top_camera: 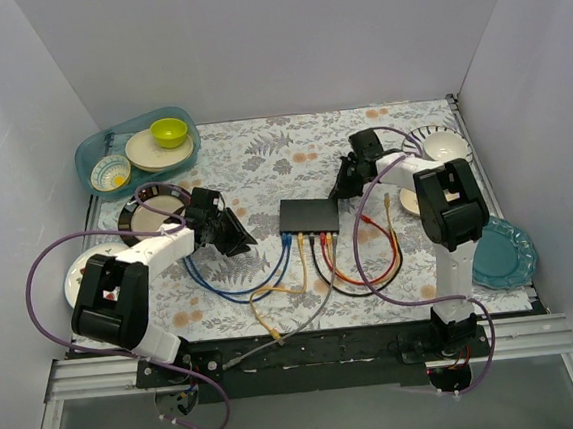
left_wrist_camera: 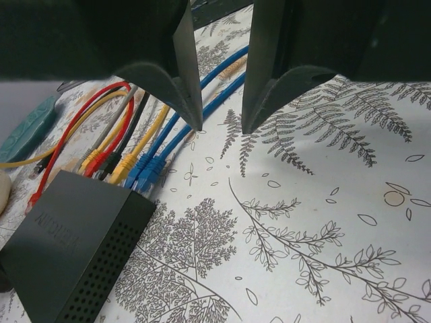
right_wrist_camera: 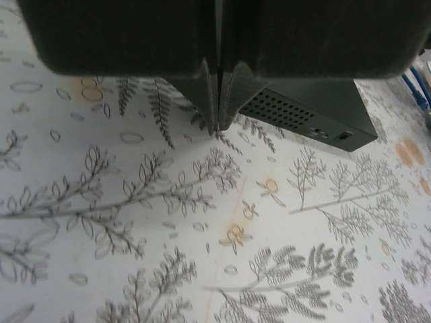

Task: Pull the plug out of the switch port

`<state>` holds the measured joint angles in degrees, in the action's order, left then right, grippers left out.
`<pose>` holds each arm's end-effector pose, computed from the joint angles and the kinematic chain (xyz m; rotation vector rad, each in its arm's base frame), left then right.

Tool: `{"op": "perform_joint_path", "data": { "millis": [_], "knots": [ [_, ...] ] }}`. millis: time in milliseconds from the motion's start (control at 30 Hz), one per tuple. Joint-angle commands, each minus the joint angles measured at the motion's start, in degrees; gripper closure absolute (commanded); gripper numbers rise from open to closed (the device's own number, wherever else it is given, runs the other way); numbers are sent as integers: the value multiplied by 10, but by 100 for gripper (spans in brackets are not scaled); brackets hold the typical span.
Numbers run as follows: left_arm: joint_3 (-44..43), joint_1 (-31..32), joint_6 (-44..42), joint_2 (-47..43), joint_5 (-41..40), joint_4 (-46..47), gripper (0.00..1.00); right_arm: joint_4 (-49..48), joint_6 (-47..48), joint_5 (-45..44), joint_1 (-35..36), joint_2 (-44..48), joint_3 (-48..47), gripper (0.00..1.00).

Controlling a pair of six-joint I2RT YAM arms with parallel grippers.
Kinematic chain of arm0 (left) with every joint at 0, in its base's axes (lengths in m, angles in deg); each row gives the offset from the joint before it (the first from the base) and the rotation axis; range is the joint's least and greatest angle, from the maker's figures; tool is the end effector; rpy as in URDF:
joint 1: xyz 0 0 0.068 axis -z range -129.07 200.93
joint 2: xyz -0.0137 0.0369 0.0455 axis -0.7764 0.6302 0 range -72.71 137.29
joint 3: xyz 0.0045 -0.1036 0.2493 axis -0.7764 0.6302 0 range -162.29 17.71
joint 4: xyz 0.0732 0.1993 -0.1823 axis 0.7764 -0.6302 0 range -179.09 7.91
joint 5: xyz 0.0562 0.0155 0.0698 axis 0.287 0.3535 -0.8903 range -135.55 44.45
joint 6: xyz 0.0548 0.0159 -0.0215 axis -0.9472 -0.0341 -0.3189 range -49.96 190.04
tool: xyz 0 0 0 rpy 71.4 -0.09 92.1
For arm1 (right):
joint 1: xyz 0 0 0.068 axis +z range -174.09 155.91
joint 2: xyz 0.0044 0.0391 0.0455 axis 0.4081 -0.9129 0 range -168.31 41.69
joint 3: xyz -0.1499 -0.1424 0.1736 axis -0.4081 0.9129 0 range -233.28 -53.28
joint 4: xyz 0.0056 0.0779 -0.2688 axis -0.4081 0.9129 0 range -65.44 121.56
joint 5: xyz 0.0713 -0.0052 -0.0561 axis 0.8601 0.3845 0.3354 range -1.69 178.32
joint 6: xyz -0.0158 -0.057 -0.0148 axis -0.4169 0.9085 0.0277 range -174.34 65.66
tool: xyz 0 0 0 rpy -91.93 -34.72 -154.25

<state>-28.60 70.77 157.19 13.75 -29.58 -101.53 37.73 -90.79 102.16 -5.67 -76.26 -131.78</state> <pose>0.2822 -0.1151 0.1477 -1.5236 2.4890 -0.8805 0.4298 0.1546 0.1284 0.3006 2.5721 0.6821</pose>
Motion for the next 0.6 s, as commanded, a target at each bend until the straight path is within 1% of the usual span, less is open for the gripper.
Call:
{"op": "perform_joint_path", "data": {
  "millis": [0,100,133,167,200,233,267,300,333,367,433,467,500,567],
  "knots": [
    [6,-1,-12,-24,10,-3,70,11,11,12,4,45,27,99],
    [3,-1,-13,-30,7,-3,68,27,15,4,4,68,33,99],
    [2,-1,-12,-31,6,-3,62,30,15,-4,4,80,36,99],
    [0,-1,-11,-35,3,-4,56,32,16,-35,5,96,40,99],
    [0,-1,-10,-44,-1,-5,36,24,22,-52,7,138,50,99],
    [-1,-1,-8,-50,-5,-6,27,17,30,-70,16,163,55,99],
    [0,-1,-3,-58,-15,-8,16,7,52,-90,24,187,56,99],
    [-1,-1,-1,-69,-16,-7,2,8,66,-127,33,229,57,97],
    [-1,-1,1,-74,-18,-6,2,7,80,-135,56,246,53,92],
    [-2,-1,6,-78,-18,-5,2,8,104,-156,68,260,52,74],
    [0,-1,14,-89,-13,0,2,14,116,-146,93,287,58,49],
    [2,-1,20,-93,-11,9,2,18,112,-142,96,294,64,24],
    [5,-1,30,-97,1,15,2,26,88,-94,96,301,70,7],
    [10,-1,34,-97,26,40,2,25,81,-50,92,313,96,2]
  ]
}}
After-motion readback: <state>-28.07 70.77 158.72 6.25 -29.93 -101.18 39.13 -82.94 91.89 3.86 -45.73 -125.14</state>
